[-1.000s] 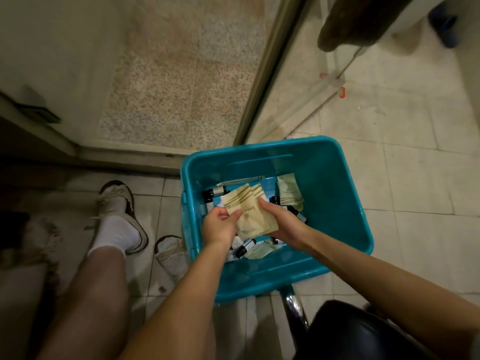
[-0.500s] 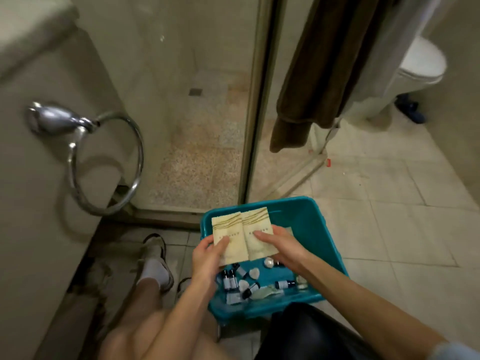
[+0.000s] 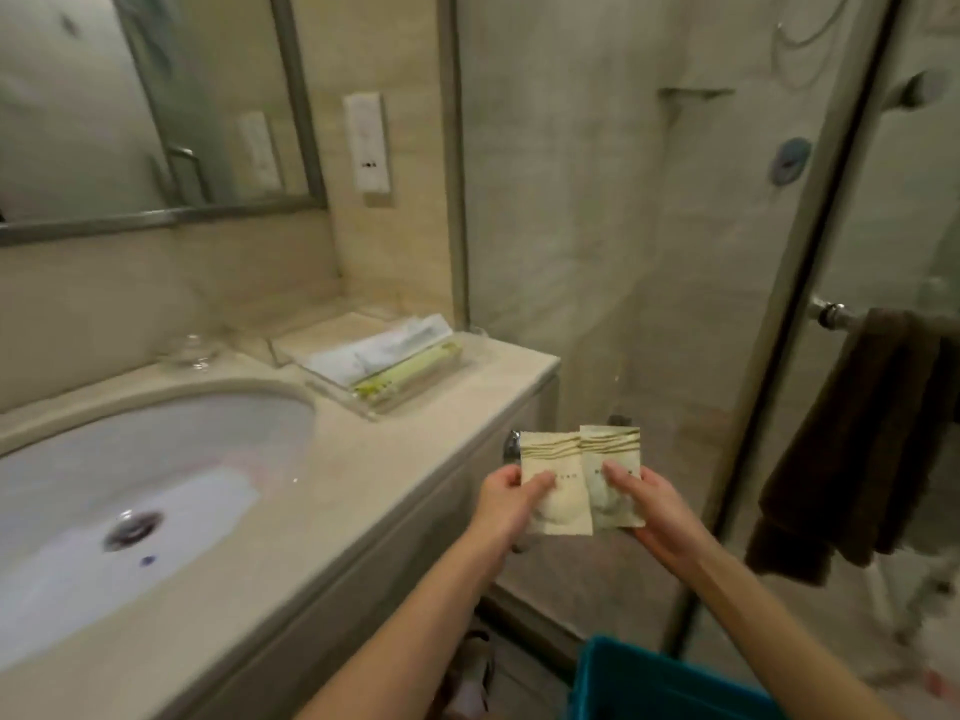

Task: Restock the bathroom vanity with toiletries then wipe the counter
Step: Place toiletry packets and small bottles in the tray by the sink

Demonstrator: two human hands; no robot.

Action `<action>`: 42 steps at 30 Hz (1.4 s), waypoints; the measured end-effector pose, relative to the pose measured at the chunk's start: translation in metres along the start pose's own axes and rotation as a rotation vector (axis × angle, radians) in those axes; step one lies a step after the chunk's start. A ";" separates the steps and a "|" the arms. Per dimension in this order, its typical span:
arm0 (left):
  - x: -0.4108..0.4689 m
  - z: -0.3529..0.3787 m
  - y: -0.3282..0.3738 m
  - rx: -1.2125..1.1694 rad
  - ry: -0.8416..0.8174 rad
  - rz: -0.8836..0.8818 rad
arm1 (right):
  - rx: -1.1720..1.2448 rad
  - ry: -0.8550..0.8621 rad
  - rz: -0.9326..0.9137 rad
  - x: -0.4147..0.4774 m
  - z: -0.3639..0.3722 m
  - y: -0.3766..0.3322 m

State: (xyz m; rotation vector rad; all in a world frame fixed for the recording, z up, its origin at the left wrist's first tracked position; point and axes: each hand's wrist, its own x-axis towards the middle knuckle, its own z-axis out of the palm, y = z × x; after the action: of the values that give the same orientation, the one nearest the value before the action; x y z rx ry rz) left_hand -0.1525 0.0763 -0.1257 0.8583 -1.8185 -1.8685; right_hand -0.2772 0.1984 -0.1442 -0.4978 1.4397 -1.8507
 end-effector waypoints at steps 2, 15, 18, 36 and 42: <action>0.000 -0.024 0.027 0.040 0.066 0.063 | -0.040 -0.085 -0.035 0.009 0.032 -0.026; 0.072 -0.176 0.136 0.372 0.281 0.202 | -0.433 -0.283 -0.279 0.142 0.162 -0.114; 0.105 -0.200 0.135 0.466 0.298 0.187 | -0.524 -0.257 -0.392 0.184 0.176 -0.132; 0.152 -0.211 0.115 1.266 -0.031 0.191 | -1.026 -0.800 -0.152 0.277 0.214 -0.098; 0.136 -0.218 0.098 1.268 0.176 0.337 | -1.124 -0.802 -0.175 0.274 0.217 -0.086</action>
State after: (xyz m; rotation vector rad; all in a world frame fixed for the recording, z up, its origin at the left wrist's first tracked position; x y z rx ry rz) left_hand -0.1208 -0.1837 -0.0433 0.9024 -2.7185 -0.2562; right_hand -0.3363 -0.1388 -0.0330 -1.6955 1.7062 -0.5759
